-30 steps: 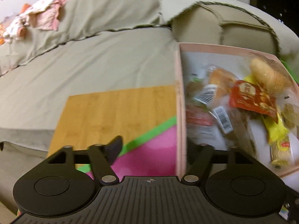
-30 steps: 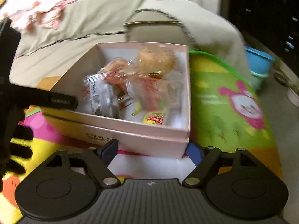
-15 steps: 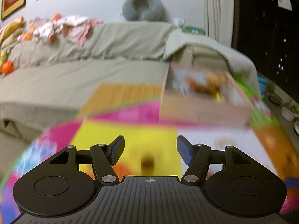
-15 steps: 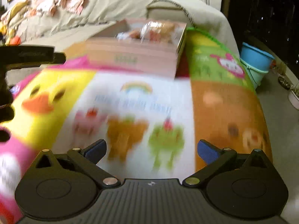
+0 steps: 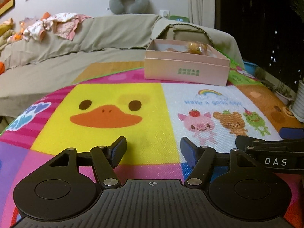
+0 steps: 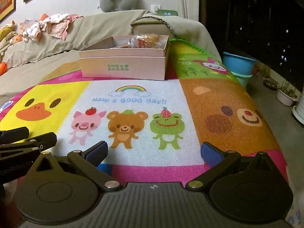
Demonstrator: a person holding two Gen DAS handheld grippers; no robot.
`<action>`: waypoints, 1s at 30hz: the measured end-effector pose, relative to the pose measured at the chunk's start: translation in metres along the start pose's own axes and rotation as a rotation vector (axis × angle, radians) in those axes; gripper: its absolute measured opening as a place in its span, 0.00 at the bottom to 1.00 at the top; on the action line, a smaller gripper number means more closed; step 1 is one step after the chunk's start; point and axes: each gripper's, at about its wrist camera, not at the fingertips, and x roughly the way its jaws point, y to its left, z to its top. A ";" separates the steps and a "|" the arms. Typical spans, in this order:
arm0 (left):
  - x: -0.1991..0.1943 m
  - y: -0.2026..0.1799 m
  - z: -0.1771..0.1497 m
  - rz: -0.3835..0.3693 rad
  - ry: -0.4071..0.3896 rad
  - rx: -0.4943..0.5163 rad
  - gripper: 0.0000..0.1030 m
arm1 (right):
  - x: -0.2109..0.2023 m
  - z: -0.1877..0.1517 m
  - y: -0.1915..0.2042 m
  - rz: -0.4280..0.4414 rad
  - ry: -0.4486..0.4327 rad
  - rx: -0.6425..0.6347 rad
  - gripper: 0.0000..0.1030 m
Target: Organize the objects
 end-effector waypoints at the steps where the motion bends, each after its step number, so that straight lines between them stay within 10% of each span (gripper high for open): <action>1: 0.000 -0.001 0.000 0.004 0.000 0.005 0.68 | 0.001 0.000 0.000 0.001 -0.001 -0.001 1.00; 30: -0.006 -0.005 -0.005 0.010 -0.003 0.008 0.69 | 0.001 0.000 0.001 0.007 -0.002 -0.001 1.00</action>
